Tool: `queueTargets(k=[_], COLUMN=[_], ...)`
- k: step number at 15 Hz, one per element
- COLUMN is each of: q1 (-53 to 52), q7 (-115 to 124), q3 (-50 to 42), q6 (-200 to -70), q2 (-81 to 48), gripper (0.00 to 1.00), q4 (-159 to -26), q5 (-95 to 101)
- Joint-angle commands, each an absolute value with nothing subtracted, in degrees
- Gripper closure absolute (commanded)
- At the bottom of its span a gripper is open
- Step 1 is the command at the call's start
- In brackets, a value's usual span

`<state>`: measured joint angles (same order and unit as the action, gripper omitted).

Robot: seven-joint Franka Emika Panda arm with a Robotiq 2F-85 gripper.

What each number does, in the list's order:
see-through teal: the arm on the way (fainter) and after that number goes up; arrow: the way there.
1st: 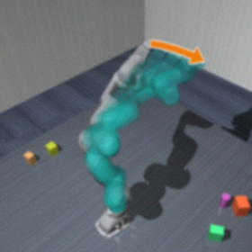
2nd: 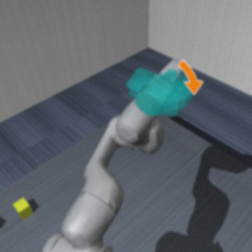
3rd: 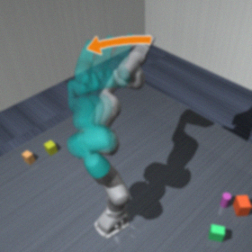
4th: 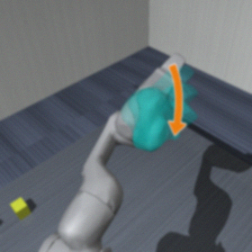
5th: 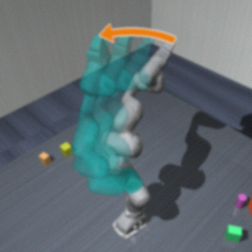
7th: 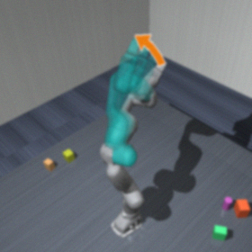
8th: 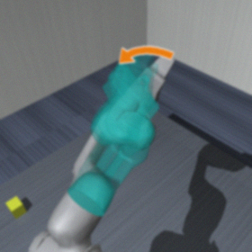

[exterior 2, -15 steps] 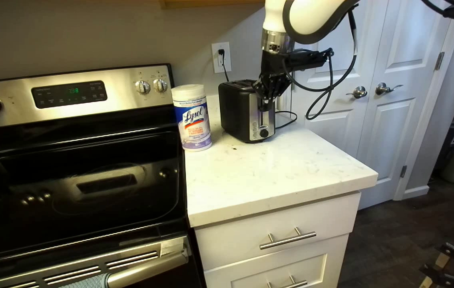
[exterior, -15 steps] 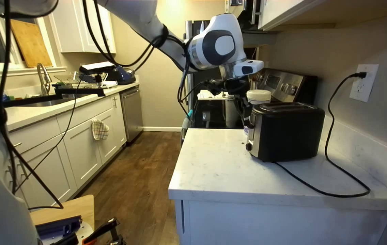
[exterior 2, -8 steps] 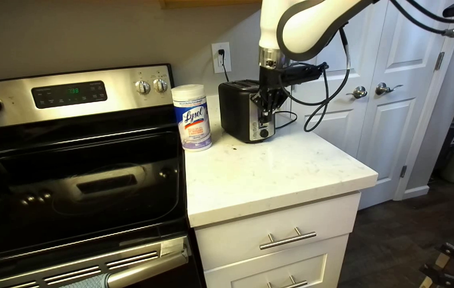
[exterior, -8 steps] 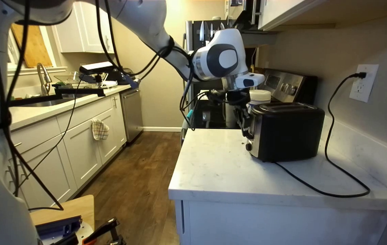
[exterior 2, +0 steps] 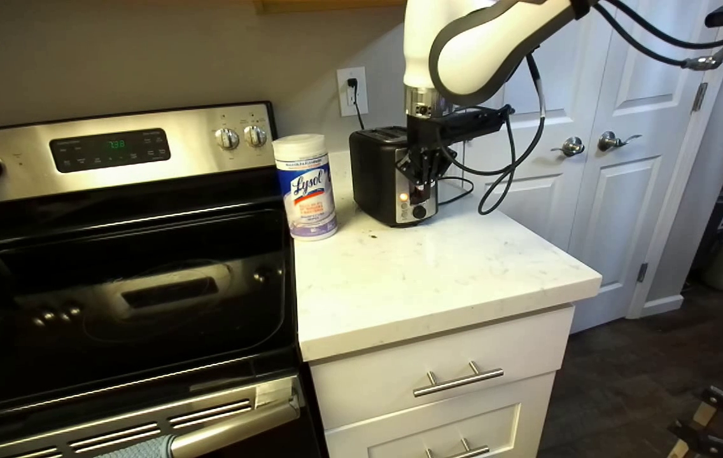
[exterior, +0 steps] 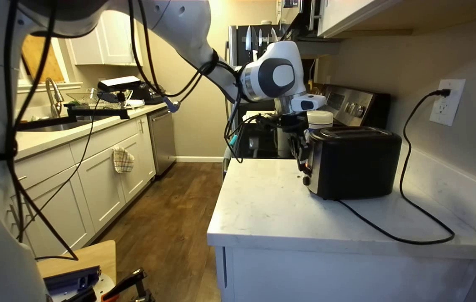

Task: Push the lever of the toaster down

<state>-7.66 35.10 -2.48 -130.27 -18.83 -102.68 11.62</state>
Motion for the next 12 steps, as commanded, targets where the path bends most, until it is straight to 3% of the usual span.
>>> queueTargets(k=[1,6,12], q1=[-8.67,-7.6,-6.44], q7=[35.79,30.93,17.18], q3=[-3.62,-2.24,1.49], q6=[-133.77,-135.93,-125.12], q2=[-17.43,-9.53,-4.95], gripper=[1.0,1.0,1.0], q4=[-103.56,-106.88,-106.67], q5=[15.75,14.45,1.9])
